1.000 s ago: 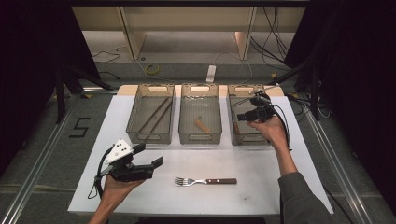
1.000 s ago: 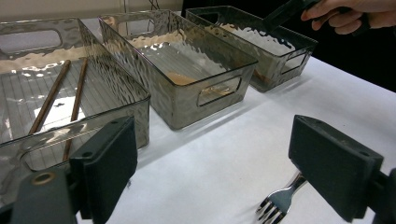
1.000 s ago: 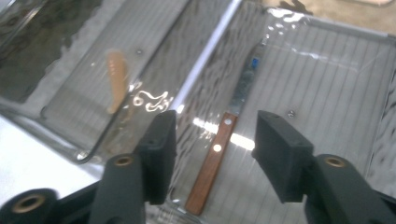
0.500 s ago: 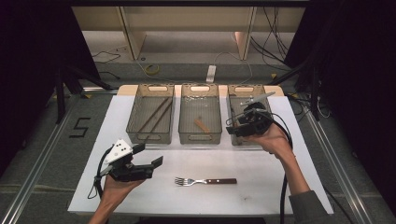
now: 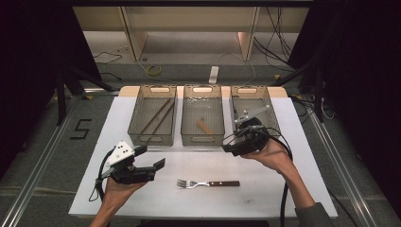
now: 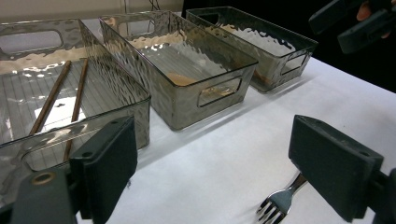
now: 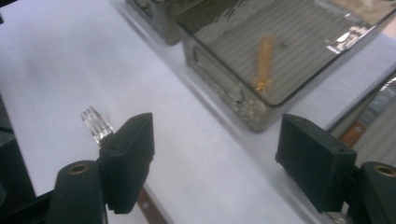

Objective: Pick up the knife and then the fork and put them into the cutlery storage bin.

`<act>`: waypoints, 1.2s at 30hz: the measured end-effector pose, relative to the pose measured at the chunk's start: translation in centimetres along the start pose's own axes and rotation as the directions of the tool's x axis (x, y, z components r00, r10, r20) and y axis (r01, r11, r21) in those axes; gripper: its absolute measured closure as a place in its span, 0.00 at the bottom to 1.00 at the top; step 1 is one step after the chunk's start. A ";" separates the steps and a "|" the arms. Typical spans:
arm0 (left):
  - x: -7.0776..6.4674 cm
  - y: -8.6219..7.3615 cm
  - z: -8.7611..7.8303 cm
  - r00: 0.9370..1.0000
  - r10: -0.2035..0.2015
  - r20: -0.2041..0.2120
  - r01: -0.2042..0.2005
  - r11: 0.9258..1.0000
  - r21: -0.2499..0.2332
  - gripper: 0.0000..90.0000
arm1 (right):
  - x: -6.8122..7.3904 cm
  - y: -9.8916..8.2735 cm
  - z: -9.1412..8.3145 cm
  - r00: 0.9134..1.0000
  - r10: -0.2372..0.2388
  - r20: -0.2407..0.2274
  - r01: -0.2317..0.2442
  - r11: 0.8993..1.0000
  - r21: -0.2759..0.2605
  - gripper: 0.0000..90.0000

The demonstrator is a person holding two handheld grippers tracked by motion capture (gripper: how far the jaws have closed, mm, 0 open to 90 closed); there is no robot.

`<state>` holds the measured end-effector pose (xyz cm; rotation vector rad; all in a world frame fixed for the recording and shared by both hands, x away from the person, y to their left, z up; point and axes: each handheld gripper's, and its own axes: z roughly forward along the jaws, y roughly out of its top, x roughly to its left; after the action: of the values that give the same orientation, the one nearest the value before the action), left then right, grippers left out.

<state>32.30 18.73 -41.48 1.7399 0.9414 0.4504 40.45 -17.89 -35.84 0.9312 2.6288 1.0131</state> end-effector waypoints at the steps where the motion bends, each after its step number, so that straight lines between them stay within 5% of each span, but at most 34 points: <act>1: 0.0 0.0 0.0 1.000 0.001 0.000 -0.001 1.000 0.000 0.17 | 0.2 -0.1 0.2 1.000 -0.004 -0.009 0.005 1.000 0.009 0.29; 18: 0.0 0.0 -0.1 1.000 0.005 0.001 -0.005 1.000 0.000 0.17 | 3.8 -0.3 2.4 0.989 -0.114 -0.095 0.123 0.989 0.085 0.26; 26: 0.0 0.1 -0.1 1.000 0.005 0.000 -0.005 1.000 -0.004 0.17 | 4.4 -0.7 3.4 0.987 -0.113 -0.113 0.128 0.983 0.133 0.28; 36: 0.0 0.1 -0.1 1.000 0.002 0.000 -0.002 1.000 -0.008 0.17 | 5.3 -2.0 5.1 0.977 -0.166 -0.132 0.193 0.954 0.231 0.32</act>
<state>32.24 18.77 -41.36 1.7332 0.9372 0.4548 37.10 -13.04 -40.69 0.6781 2.9168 0.7321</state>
